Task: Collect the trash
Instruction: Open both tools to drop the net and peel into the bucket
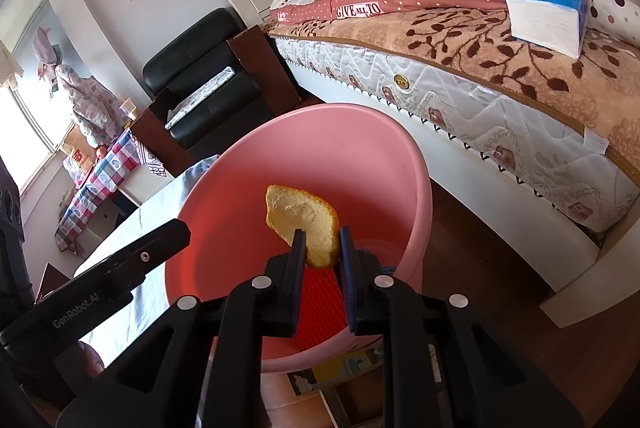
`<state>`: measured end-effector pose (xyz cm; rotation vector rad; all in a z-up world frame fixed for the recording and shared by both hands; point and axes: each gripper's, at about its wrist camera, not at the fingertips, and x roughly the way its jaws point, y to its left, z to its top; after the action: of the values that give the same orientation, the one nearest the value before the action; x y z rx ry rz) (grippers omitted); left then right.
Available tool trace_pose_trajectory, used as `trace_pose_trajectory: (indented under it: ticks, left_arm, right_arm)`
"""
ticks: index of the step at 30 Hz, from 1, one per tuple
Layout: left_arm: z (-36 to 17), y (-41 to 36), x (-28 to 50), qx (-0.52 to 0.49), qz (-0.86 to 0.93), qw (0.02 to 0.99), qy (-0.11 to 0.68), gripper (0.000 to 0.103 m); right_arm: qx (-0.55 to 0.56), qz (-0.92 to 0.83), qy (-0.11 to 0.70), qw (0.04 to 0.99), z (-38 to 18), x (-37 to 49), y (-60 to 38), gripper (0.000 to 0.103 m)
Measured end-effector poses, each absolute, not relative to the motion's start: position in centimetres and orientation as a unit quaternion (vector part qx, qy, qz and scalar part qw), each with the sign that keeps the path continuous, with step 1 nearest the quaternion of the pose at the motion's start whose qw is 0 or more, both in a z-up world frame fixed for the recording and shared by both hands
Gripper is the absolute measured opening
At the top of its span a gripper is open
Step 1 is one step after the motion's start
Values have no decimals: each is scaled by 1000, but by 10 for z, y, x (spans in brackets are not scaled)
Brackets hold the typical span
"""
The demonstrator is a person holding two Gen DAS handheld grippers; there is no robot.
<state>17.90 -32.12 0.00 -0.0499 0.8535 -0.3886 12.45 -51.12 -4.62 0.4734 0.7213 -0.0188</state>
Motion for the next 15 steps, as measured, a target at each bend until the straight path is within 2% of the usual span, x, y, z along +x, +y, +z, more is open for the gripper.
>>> trace_pose_trajectory:
  ticks: [15]
  left_arm:
    - [10,-300,182,-56,-184,896,401,59]
  right_arm:
    - [224,-7,356,907,-48,129,-509,19]
